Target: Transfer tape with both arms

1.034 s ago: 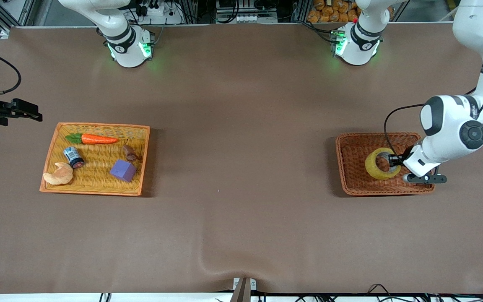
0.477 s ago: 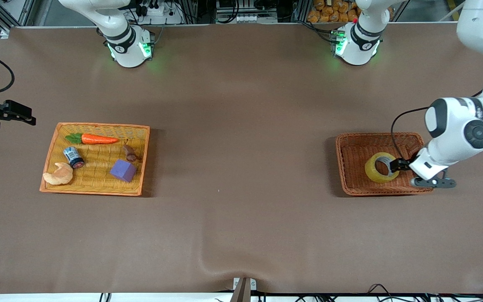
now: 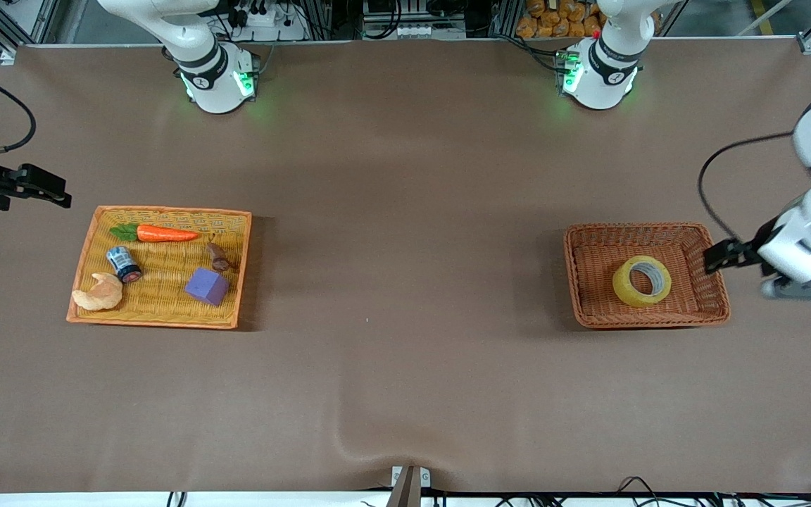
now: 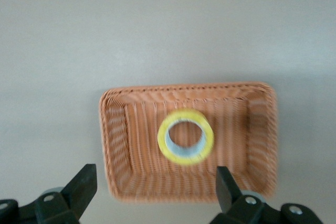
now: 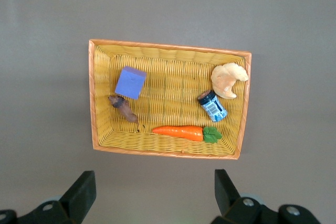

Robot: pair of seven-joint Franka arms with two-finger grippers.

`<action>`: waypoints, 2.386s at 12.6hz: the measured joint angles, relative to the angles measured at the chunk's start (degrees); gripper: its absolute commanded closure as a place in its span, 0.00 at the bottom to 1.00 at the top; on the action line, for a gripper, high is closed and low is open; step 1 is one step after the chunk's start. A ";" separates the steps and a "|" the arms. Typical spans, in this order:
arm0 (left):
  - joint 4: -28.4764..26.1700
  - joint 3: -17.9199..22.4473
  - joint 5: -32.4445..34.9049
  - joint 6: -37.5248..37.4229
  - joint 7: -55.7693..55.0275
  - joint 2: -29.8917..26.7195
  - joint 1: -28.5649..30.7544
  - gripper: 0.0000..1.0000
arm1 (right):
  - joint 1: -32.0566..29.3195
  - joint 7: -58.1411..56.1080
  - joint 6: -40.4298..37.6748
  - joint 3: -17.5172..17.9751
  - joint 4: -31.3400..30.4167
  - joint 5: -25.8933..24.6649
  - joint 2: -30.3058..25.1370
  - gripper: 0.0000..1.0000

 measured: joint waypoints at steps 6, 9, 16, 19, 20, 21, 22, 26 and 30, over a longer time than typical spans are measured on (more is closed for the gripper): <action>8.65 -1.38 0.00 -13.31 -2.23 -0.82 0.26 0.00 | -0.64 3.26 -0.10 -0.36 1.64 1.36 0.04 0.00; 10.37 -1.84 -0.08 -16.19 -2.50 -2.65 0.18 0.00 | -0.68 3.65 0.38 -0.37 1.64 1.45 0.30 0.00; 9.39 13.04 -3.39 -19.21 -2.80 -6.44 -15.02 0.00 | -0.70 3.70 0.98 -0.45 1.69 1.54 0.43 0.00; 8.46 19.87 -3.40 -19.23 -2.80 -6.62 -21.97 0.00 | -0.71 3.70 1.12 -0.50 2.09 1.54 0.42 0.00; 8.45 20.23 -3.40 -19.23 -2.80 -6.64 -22.47 0.00 | -0.71 3.70 1.12 -0.52 2.14 1.54 0.43 0.00; 8.38 20.25 -3.40 -19.23 -2.80 -6.69 -22.50 0.00 | -0.71 3.70 1.12 -0.53 2.15 1.53 0.43 0.00; 8.09 20.30 -3.40 -19.23 -2.80 -6.85 -22.50 0.00 | -0.71 3.70 1.13 -0.56 2.18 1.52 0.43 0.00; 6.17 19.94 -3.41 -19.22 -2.79 -8.41 -22.62 0.00 | -1.69 3.70 2.61 -0.71 2.20 1.58 0.43 0.00; 5.80 19.78 -3.41 -19.19 -2.79 -8.60 -22.79 0.00 | -1.72 3.70 2.71 -0.65 2.23 1.62 0.42 0.00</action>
